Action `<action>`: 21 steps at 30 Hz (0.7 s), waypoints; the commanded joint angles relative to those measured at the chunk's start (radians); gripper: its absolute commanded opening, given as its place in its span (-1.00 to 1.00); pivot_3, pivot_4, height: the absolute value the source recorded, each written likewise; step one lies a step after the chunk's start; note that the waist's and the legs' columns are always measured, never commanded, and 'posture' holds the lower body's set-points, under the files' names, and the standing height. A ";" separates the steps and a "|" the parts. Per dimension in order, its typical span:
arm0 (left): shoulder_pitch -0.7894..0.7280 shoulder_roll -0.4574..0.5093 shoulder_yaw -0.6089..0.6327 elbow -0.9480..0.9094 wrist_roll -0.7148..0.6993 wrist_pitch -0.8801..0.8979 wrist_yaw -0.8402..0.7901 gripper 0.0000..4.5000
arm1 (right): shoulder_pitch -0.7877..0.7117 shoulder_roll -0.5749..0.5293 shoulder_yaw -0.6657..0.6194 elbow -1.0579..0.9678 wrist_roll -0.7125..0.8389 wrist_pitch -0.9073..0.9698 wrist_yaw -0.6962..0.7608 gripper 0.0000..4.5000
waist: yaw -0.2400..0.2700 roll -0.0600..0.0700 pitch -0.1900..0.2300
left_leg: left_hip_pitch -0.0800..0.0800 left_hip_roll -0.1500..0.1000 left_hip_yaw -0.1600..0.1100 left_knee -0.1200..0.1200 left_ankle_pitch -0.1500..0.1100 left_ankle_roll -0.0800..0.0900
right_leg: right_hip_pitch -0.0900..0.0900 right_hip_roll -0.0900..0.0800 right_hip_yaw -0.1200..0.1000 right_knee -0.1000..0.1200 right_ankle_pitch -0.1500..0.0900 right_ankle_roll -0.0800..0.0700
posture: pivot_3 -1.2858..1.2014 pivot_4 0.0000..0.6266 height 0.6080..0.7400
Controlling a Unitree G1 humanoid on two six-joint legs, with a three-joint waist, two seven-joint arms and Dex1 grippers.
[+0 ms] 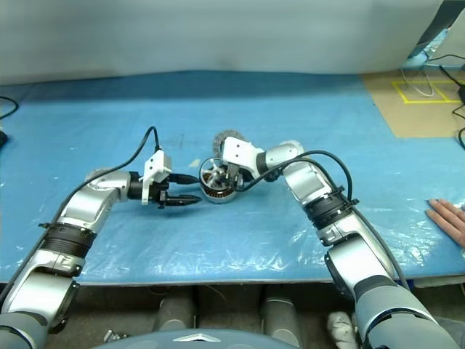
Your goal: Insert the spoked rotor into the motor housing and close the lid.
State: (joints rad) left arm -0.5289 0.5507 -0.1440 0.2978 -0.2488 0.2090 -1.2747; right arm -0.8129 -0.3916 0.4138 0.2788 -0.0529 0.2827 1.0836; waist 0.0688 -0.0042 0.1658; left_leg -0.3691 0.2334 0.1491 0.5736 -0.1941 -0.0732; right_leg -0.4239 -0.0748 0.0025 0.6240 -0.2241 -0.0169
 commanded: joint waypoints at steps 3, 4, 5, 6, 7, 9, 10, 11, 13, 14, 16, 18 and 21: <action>-0.013 0.004 0.012 -0.021 -0.009 -0.005 0.001 0.32 | 0.075 -0.020 -0.064 -0.137 0.087 0.132 0.022 -0.45 | 0.006 0.000 0.000 | -0.001 0.000 0.000 0.000 0.000 0.000 | 0.000 0.000 -0.001 0.000 0.000 0.000 | 0.03 -0.52 1.00; -0.014 0.003 0.011 -0.020 -0.008 -0.006 0.000 0.32 | 0.089 -0.020 -0.087 -0.164 0.113 0.163 0.016 -0.45 | 0.006 0.000 0.000 | -0.001 0.000 0.000 0.000 0.000 0.000 | 0.000 0.000 -0.001 -0.001 0.000 0.000 | 0.03 -0.52 1.00; -0.015 0.004 0.011 -0.019 -0.009 -0.006 -0.002 0.32 | 0.103 -0.016 -0.121 -0.193 0.149 0.208 0.007 -0.45 | 0.006 0.000 0.000 | -0.001 0.000 0.000 0.000 0.000 0.000 | 0.000 0.000 -0.001 -0.001 0.000 0.000 | 0.03 -0.52 1.00; -0.016 0.005 0.011 -0.017 -0.009 -0.007 -0.004 0.32 | 0.115 -0.011 -0.156 -0.223 0.189 0.252 -0.002 -0.45 | 0.007 0.000 0.000 | -0.001 0.000 0.000 0.000 0.000 0.000 | 0.000 0.000 -0.001 -0.001 0.000 0.000 | 0.03 -0.52 1.00; -0.018 0.006 0.011 -0.015 -0.009 -0.007 -0.006 0.32 | 0.125 -0.005 -0.189 -0.252 0.227 0.296 -0.011 -0.45 | 0.007 0.000 0.000 | -0.001 0.000 0.000 0.000 0.000 0.000 | 0.000 0.000 -0.001 -0.001 0.000 0.000 | 0.03 -0.52 1.00; -0.023 0.007 0.012 -0.009 -0.009 -0.008 -0.010 0.32 | 0.142 0.003 -0.243 -0.300 0.292 0.366 -0.031 -0.45 | 0.007 0.000 0.000 | -0.001 0.000 0.000 0.000 0.000 0.000 | 0.000 0.000 -0.001 -0.001 0.000 0.000 | 0.03 -0.52 1.00; -0.027 0.008 0.013 -0.005 -0.009 -0.008 -0.012 0.32 | 0.156 0.009 -0.273 -0.319 0.321 0.395 -0.049 -0.45 | 0.006 0.000 0.000 | -0.001 0.001 0.000 0.000 0.000 0.000 | 0.000 0.000 -0.001 -0.001 0.000 0.000 | 0.03 -0.52 1.00; -0.033 0.009 0.013 0.001 -0.010 -0.009 -0.019 0.32 | 0.170 0.018 -0.306 -0.333 0.350 0.425 -0.072 -0.45 | 0.005 0.000 0.000 | 0.000 0.001 0.000 0.000 0.000 0.000 | 0.000 0.000 0.000 -0.001 0.000 0.000 | 0.03 -0.52 1.00; -0.045 0.011 0.012 0.013 -0.009 -0.011 -0.028 0.32 | 0.202 0.032 -0.358 -0.359 0.394 0.468 -0.116 -0.45 | 0.006 0.000 0.000 | 0.000 0.001 0.000 0.000 0.000 0.000 | 0.000 0.000 0.000 0.000 0.000 0.000 | 0.03 -0.52 1.00; -0.051 0.011 0.011 0.018 -0.008 -0.012 -0.032 0.32 | 0.219 0.038 -0.375 -0.371 0.409 0.481 -0.136 -0.45 | 0.007 0.000 0.000 | 0.000 0.001 0.000 0.000 0.000 0.000 | 0.000 0.000 0.000 0.000 0.000 0.000 | 0.03 -0.52 1.00; -0.061 0.012 0.009 0.028 -0.004 -0.016 -0.039 0.32 | 0.252 0.049 -0.399 -0.387 0.432 0.500 -0.176 -0.45 | 0.008 0.000 0.000 | 0.000 0.000 0.000 -0.001 0.000 0.000 | 0.000 0.000 0.000 -0.001 0.000 0.000 | 0.03 -0.52 1.00; -0.068 0.011 0.007 0.036 -0.002 -0.018 -0.044 0.32 | 0.291 0.055 -0.398 -0.403 0.438 0.501 -0.204 -0.45 | 0.008 0.000 0.000 | 0.000 0.000 0.000 -0.001 0.000 0.000 | 0.000 0.000 0.000 -0.001 0.000 0.000 | 0.03 -0.52 1.00; -0.077 0.011 0.004 0.048 0.002 -0.023 -0.053 0.32 | 0.322 0.061 -0.382 -0.423 0.447 0.499 -0.232 -0.45 | 0.006 0.000 0.000 | 0.000 0.000 0.000 -0.002 0.000 0.000 | 0.000 0.000 0.000 -0.001 0.000 0.000 | 0.03 -0.52 1.00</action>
State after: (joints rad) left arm -0.5850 0.5517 -0.1452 0.3500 -0.2439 0.2022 -1.3159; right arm -0.4836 -0.3380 0.0405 -0.0863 0.3635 0.7916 0.8645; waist 0.0746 -0.0041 0.1659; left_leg -0.3694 0.2336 0.1491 0.5718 -0.1941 -0.0733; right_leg -0.4241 -0.0747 0.0020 0.6225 -0.2242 -0.0169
